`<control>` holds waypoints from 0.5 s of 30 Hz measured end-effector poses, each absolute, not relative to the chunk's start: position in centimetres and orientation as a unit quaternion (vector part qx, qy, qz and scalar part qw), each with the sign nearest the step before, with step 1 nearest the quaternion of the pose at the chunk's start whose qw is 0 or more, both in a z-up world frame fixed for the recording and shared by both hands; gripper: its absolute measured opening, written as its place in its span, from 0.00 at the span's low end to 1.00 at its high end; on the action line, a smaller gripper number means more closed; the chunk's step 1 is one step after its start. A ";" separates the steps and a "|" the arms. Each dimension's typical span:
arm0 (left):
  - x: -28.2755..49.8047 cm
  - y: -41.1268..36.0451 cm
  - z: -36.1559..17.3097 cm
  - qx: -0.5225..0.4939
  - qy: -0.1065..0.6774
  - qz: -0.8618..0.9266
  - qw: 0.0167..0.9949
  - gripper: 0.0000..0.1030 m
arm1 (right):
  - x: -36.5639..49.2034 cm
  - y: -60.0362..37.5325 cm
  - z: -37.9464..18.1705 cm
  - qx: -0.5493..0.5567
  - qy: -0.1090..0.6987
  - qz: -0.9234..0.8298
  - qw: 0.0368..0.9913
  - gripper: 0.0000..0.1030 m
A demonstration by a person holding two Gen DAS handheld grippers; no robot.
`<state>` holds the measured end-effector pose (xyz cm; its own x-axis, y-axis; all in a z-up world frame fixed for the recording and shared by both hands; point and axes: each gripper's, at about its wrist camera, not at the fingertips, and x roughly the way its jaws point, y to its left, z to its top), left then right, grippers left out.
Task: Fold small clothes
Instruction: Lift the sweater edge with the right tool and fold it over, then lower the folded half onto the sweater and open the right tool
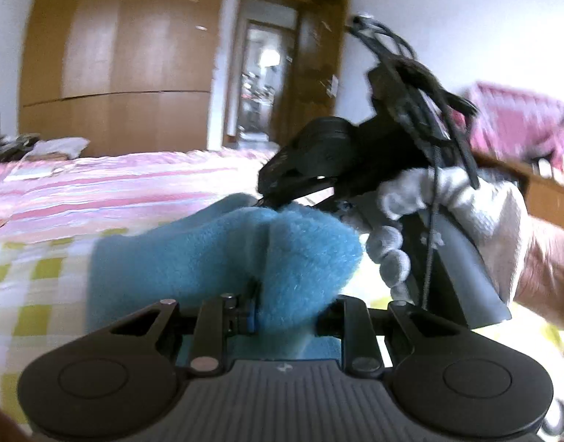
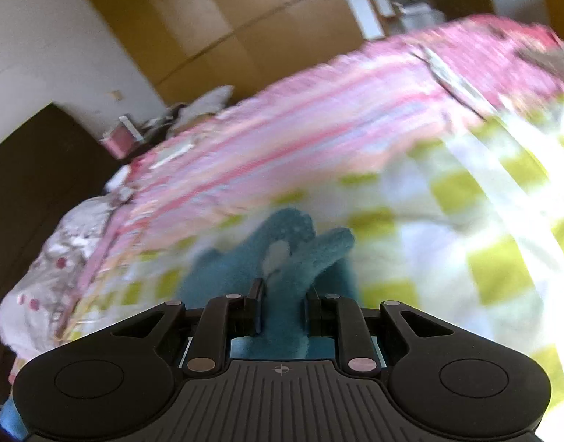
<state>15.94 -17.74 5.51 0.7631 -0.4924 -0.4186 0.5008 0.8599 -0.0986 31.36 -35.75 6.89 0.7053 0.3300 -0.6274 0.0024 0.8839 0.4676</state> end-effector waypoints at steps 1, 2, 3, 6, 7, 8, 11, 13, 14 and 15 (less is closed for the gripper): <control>15.9 -18.9 4.8 0.023 0.225 -0.268 0.937 0.29 | 31.3 -36.5 5.8 0.227 0.377 0.085 0.894 0.19; 15.8 -19.9 4.2 0.034 0.229 -0.269 0.935 0.29 | 31.4 -37.1 4.9 0.229 0.380 0.081 0.893 0.19; 15.7 -20.7 3.7 0.045 0.233 -0.270 0.933 0.29 | 31.4 -37.6 4.1 0.233 0.381 0.079 0.892 0.19; 15.4 -22.5 2.6 0.074 0.237 -0.270 0.930 0.30 | 31.6 -38.7 2.6 0.238 0.380 0.087 0.889 0.20; 15.2 -22.7 2.4 0.077 0.239 -0.272 0.929 0.32 | 31.5 -39.1 2.3 0.246 0.378 0.088 0.888 0.23; 15.0 -22.9 2.3 0.081 0.240 -0.274 0.928 0.33 | 31.4 -39.5 2.1 0.253 0.377 0.092 0.886 0.24; 14.7 -23.1 2.1 0.096 0.241 -0.284 0.923 0.39 | 30.4 -40.3 2.1 0.270 0.369 0.096 0.884 0.28; 14.1 -23.1 2.3 0.102 0.238 -0.287 0.922 0.46 | 29.0 -41.0 2.6 0.276 0.357 0.093 0.888 0.28; 13.8 -23.0 2.5 0.101 0.239 -0.291 0.921 0.47 | 28.2 -41.2 3.1 0.271 0.350 0.090 0.892 0.28; 13.5 -23.1 2.7 0.099 0.240 -0.294 0.920 0.49 | 27.1 -41.4 3.7 0.263 0.342 0.086 0.898 0.29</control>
